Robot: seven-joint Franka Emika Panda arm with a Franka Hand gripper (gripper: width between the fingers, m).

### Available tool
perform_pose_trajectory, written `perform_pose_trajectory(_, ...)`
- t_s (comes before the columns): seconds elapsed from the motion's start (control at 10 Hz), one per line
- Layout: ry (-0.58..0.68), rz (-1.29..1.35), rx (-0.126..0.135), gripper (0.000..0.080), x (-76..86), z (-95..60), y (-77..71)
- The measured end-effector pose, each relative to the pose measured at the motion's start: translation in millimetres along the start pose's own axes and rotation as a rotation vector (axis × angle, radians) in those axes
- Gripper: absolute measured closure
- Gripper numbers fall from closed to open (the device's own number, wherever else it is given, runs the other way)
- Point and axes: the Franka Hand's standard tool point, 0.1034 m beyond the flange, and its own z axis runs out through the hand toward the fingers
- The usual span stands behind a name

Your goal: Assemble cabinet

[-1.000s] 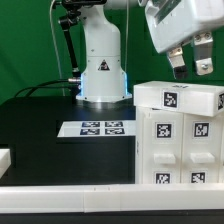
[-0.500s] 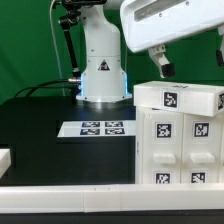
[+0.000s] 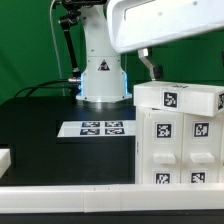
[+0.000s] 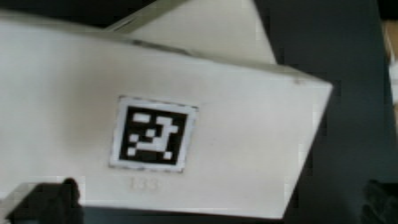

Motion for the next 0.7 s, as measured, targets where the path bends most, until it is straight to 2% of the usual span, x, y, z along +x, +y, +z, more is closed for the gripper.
perform_pose_trajectory(0.4,-0.027,-0.435,-0.031,0.0003,-4.6,1.3,-1.4)
perform_pose_trajectory(0.7,-0.059,-0.676,-0.041,0.0003,-10.1,4.5,0.5)
